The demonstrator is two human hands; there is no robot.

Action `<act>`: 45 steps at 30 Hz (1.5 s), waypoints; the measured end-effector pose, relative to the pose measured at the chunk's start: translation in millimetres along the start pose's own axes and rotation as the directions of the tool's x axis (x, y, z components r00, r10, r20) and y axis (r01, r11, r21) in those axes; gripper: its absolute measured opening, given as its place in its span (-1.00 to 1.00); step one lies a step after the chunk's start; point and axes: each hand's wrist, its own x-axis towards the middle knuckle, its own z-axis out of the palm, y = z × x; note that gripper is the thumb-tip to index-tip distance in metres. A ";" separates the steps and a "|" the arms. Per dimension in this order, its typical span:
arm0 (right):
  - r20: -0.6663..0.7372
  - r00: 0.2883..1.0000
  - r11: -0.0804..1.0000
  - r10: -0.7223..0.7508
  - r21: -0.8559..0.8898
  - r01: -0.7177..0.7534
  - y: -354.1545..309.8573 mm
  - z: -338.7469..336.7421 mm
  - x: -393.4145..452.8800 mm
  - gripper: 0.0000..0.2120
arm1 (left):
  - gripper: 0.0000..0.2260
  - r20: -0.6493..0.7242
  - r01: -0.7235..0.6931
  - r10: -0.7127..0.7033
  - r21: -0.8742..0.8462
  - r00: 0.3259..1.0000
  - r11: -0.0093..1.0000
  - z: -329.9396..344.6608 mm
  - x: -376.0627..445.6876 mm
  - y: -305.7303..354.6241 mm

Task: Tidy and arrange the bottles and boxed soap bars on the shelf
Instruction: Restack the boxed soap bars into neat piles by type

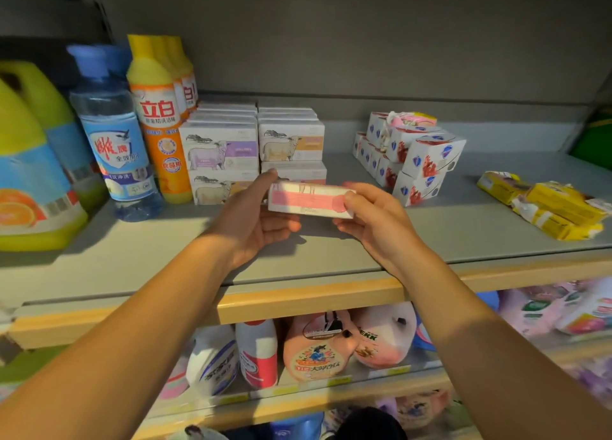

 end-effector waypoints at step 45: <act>0.052 0.953 0.621 -0.298 -0.748 0.235 1.1 11.3 -11.3 -0.47 | -0.78 -0.027 -0.184 0.391 0.851 0.920 0.492 3.4 -9.0 -9.6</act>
